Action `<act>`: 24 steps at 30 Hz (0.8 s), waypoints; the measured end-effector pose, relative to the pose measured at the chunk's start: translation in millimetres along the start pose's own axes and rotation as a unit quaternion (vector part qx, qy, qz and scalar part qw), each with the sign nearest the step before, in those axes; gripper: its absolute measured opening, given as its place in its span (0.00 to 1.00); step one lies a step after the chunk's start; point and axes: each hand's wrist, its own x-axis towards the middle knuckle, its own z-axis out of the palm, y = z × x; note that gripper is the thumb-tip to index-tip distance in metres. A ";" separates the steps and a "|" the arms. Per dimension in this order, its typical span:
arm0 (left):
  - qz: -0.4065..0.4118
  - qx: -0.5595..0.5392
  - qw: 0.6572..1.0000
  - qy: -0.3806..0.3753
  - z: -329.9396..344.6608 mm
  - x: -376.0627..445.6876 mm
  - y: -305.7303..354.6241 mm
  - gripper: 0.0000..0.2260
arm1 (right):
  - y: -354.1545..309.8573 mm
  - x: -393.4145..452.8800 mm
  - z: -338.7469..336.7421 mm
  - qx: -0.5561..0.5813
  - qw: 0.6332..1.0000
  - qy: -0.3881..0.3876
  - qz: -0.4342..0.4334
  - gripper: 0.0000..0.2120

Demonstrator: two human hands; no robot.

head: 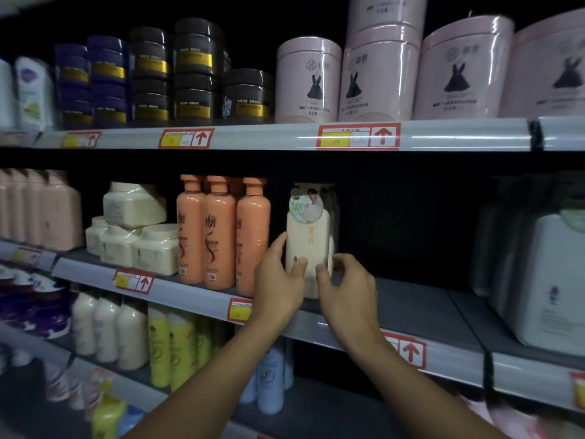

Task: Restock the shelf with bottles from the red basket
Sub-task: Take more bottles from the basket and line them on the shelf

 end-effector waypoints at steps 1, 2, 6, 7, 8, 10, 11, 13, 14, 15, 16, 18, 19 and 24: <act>0.009 0.002 1.000 0.006 -0.8 -2.1 6.5 0.18 | -3.4 -0.7 -5.5 0.005 1.000 0.006 -0.010 0.15; 0.017 0.003 1.000 0.007 -1.2 -4.2 15.0 0.19 | -7.3 -1.7 -12.0 0.009 1.000 0.008 -0.019 0.15; 0.032 -0.016 0.999 -0.015 5.5 -22.3 56.0 0.20 | -21.2 -8.7 -46.5 0.018 0.999 0.004 -0.051 0.13; 0.041 -0.026 0.999 -0.016 9.6 -29.9 65.6 0.18 | -23.4 -12.5 -58.4 0.021 0.998 0.003 -0.055 0.13; 0.046 -0.033 0.998 -0.015 14.6 -38.5 72.7 0.16 | -24.0 -17.5 -71.5 0.021 0.998 0.003 -0.059 0.13; 0.048 -0.047 0.997 -0.029 27.3 -63.8 85.2 0.14 | -17.4 -33.0 -99.5 0.003 0.998 0.007 -0.065 0.14; 0.043 -0.059 0.996 -0.043 35.2 -80.0 87.7 0.13 | -9.6 -43.7 -114.4 -0.010 0.998 0.011 -0.063 0.14; 0.023 -0.087 0.992 -0.084 52.5 -121.3 87.4 0.11 | 13.9 -72.6 -145.9 -0.036 0.998 0.010 -0.052 0.13; 0.017 -0.096 0.989 -0.109 61.7 -143.9 85.1 0.11 | 27.5 -89.9 -161.8 -0.047 0.998 0.003 -0.043 0.13; 0.013 -0.102 0.986 -0.132 72.2 -167.5 79.8 0.11 | 43.1 -109.2 -176.9 -0.055 0.998 -0.008 -0.029 0.12; 0.004 -0.110 0.982 -0.152 83.2 -193.2 72.6 0.10 | 60.3 -130.4 -191.5 -0.058 0.998 -0.020 -0.012 0.11; -0.024 -0.129 0.971 -0.198 104.2 -250.8 57.1 0.09 | 94.9 -177.7 -222.6 -0.070 0.996 -0.047 0.031 0.08; -0.041 -0.135 0.964 -0.227 113.7 -281.2 49.0 0.09 | 115.0 -200.9 -237.9 -0.083 0.993 -0.060 0.057 0.08; -0.110 -0.123 0.903 -0.397 149.3 -412.7 7.8 0.12 | 208.0 -300.8 -313.4 -0.183 0.960 -0.111 0.178 0.10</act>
